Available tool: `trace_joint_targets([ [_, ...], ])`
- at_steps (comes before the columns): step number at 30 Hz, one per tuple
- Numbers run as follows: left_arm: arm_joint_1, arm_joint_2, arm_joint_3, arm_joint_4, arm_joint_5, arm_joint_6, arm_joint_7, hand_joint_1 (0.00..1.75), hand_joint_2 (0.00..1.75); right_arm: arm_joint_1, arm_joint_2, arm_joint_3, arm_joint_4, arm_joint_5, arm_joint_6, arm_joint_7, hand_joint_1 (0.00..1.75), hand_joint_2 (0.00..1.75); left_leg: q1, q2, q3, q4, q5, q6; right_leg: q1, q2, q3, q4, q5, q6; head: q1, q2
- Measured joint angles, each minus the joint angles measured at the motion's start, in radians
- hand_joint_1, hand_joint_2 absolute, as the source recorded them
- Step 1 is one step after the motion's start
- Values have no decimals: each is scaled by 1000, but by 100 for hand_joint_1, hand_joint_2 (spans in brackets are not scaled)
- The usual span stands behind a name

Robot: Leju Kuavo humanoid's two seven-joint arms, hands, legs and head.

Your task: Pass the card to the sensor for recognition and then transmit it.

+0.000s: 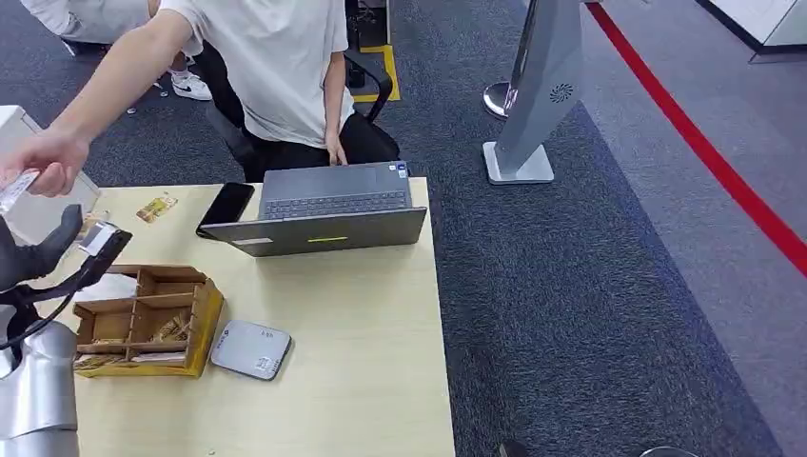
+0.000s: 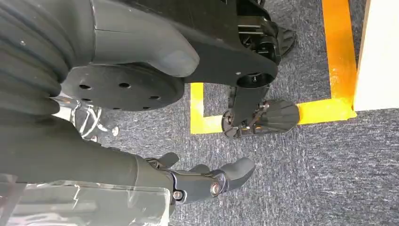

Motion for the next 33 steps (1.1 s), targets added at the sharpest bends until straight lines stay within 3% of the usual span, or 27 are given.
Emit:
trace_joint_targets([
  [31, -4, 0, -27, 42, 41, 1, -10, 0, 0, 5, 0, -5, 0, 2, 0, 0, 0, 175, 0, 0, 0, 0, 0, 0, 0, 0, 0, 0, 0, 0, 0, 0],
  [32, -4, -1, -27, 42, 50, 1, -13, 0, 175, 5, 0, -5, 0, 5, 0, 0, 0, 175, 0, 0, 0, 0, 0, 0, 0, 0, 0, 0, 0, 0, 0, 0],
  [33, -3, -2, -26, 42, 49, 1, -13, 0, 175, 5, 0, -5, 0, 10, 0, 0, 0, 175, 0, 0, 0, 0, 0, 0, 0, 0, 0, 0, 0, 0, 0, 0],
])
